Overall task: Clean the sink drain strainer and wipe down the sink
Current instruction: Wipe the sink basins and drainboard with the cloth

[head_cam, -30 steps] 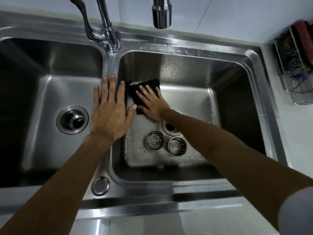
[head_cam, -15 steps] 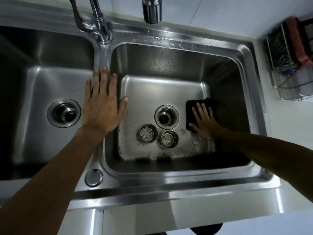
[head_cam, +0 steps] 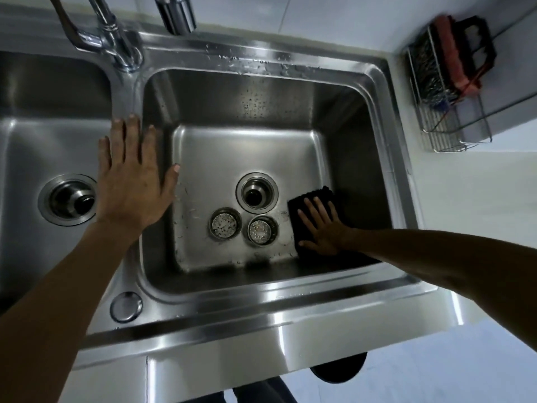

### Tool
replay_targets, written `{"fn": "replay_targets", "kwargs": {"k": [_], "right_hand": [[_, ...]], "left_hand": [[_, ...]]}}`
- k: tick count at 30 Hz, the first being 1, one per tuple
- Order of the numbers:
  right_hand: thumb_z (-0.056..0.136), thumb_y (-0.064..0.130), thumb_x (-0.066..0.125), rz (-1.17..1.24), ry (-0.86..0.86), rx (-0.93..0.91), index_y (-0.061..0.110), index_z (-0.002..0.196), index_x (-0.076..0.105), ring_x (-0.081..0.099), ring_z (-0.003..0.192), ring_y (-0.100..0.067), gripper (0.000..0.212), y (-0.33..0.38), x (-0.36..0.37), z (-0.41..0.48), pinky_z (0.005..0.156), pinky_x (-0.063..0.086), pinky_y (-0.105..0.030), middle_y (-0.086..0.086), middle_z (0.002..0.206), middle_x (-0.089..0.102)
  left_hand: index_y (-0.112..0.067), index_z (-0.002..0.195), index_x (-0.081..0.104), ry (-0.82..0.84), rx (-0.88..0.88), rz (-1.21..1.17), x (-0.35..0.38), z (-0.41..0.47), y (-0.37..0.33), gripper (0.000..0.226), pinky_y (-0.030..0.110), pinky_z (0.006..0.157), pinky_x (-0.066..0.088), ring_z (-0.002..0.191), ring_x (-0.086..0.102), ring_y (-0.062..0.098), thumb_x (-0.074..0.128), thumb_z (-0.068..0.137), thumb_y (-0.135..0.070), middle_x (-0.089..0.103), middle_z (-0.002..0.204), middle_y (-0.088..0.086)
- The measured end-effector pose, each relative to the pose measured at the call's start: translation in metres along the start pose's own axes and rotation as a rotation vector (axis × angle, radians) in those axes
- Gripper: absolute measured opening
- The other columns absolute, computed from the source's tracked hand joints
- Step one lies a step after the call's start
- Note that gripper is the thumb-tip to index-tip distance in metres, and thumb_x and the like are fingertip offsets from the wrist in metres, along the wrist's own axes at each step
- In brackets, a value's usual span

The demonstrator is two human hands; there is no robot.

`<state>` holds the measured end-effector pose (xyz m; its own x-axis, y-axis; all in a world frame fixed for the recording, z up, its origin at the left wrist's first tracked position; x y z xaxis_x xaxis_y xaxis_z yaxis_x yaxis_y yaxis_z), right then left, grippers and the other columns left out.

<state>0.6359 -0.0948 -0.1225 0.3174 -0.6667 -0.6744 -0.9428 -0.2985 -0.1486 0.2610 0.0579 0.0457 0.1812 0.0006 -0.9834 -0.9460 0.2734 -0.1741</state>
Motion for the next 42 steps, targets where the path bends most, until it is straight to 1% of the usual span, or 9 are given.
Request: {"fn": "replay_targets", "kwargs": {"k": [9,15,18,22,29,32,35,39,42], "right_hand": [[0.102,0.058,0.029,0.125,-0.279,0.172,0.017,0.159,-0.003,-0.009,0.153,-0.036,0.077,-0.042,-0.096,0.072,0.122,-0.001,-0.051,-0.016,0.165,-0.013],[0.105,0.022,0.040,0.353,-0.410,0.181,0.021,0.158,0.020,0.008,0.152,-0.029,0.057,-0.034,-0.084,0.050,0.121,0.009,-0.045,-0.006,0.167,0.008],[0.092,0.000,0.042,0.279,-0.406,0.213,0.019,0.158,0.020,0.022,0.144,-0.035,0.072,-0.043,-0.077,0.039,0.118,0.016,-0.043,-0.009,0.163,0.018],[0.093,0.003,0.040,0.161,-0.411,0.325,0.013,0.158,0.015,0.035,0.128,-0.039,0.069,-0.046,-0.086,0.044,0.107,0.031,-0.048,-0.020,0.155,0.026],[0.087,-0.006,0.059,0.222,-0.874,0.246,0.005,0.151,0.036,0.044,0.114,-0.041,0.069,-0.067,-0.193,0.000,0.099,0.040,-0.050,-0.026,0.144,0.039],[0.087,-0.003,0.062,0.266,-1.019,0.271,0.006,0.151,0.036,0.042,0.121,-0.043,0.069,-0.100,-0.241,-0.023,0.107,0.037,-0.052,-0.026,0.146,0.038],[0.088,-0.009,0.049,0.248,-1.073,0.344,0.005,0.152,0.034,0.041,0.125,-0.044,0.067,-0.126,-0.278,-0.029,0.109,0.033,-0.052,-0.025,0.148,0.038],[0.088,-0.008,0.053,0.231,-0.936,0.311,0.008,0.155,0.026,0.034,0.135,-0.043,0.074,-0.132,-0.290,0.000,0.116,0.027,-0.051,-0.020,0.158,0.027],[0.092,-0.009,0.051,0.356,-0.898,0.351,0.011,0.158,0.019,0.018,0.148,-0.037,0.076,-0.113,-0.280,0.022,0.124,0.011,-0.049,-0.015,0.165,0.011]], "left_hand": [[-0.004,0.153,0.022,-0.063,0.012,-0.013,0.003,0.000,0.004,0.076,0.058,0.121,0.012,0.151,0.010,0.041,0.023,0.099,-0.057,0.016,0.162,0.025],[-0.003,0.152,0.024,-0.038,0.000,-0.034,0.004,0.002,0.005,0.076,0.058,0.121,0.014,0.151,0.010,0.040,0.020,0.099,-0.057,0.018,0.162,0.024],[-0.003,0.152,0.025,-0.027,0.008,-0.041,0.003,-0.001,0.004,0.074,0.058,0.121,0.014,0.152,0.010,0.040,0.020,0.099,-0.056,0.017,0.162,0.024],[-0.005,0.152,0.025,-0.028,0.010,-0.038,0.001,0.001,0.003,0.073,0.056,0.121,0.015,0.152,0.010,0.039,0.019,0.100,-0.055,0.016,0.163,0.023],[-0.003,0.151,0.028,-0.005,0.007,-0.035,0.000,0.000,0.002,0.075,0.056,0.121,0.014,0.152,0.011,0.039,0.019,0.099,-0.056,0.017,0.162,0.024],[-0.002,0.151,0.031,-0.007,0.001,-0.035,-0.002,0.001,0.001,0.076,0.057,0.121,0.016,0.151,0.012,0.040,0.021,0.098,-0.055,0.019,0.162,0.024],[-0.002,0.151,0.030,-0.001,0.000,-0.029,-0.001,0.001,0.002,0.077,0.057,0.120,0.016,0.152,0.011,0.040,0.020,0.098,-0.056,0.018,0.162,0.024],[-0.002,0.152,0.028,-0.009,-0.002,-0.031,-0.001,0.001,0.001,0.078,0.056,0.121,0.015,0.152,0.010,0.039,0.020,0.097,-0.056,0.017,0.163,0.024],[-0.002,0.154,0.024,-0.004,-0.014,-0.023,0.001,0.001,0.002,0.080,0.056,0.121,0.014,0.152,0.009,0.038,0.018,0.097,-0.059,0.016,0.163,0.023]]}}
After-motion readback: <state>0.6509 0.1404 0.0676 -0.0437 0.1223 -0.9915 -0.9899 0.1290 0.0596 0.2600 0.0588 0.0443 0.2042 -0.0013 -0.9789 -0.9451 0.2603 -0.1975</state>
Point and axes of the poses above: each hand's wrist, its own z-axis towards the middle knuckle, its own x-axis out of the palm, y = z × x, the point moved 8 cm from there along z, towards the middle knuckle
